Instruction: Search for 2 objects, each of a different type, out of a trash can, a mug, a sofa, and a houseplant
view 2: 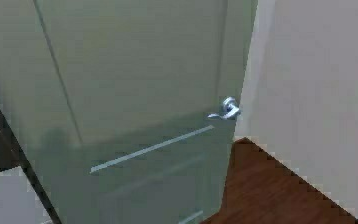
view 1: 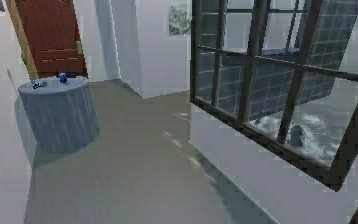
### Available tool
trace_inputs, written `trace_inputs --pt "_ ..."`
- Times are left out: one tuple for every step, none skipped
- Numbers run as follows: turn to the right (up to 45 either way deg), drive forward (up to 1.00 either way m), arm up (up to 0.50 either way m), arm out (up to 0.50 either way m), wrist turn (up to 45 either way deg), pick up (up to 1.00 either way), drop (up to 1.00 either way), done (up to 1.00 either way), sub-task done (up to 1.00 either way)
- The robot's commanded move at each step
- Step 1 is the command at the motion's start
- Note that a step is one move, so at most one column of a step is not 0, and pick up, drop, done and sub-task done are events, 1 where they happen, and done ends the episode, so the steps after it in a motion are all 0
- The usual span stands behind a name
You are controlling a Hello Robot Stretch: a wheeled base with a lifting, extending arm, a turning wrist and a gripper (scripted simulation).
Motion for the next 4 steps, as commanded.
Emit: trace_inputs --pt "0.0 0.35 0.00 0.00 0.0 0.00 0.00 0.00 0.00" --pt "-9.0 0.00 0.00 0.00 0.0 0.00 0.00 0.00 0.00" --pt "0.0 1.00 0.00 0.00 0.0 0.00 0.00 0.00 0.00" --pt "-3.0 0.00 0.00 0.00 0.0 0.00 0.00 0.00 0.00"
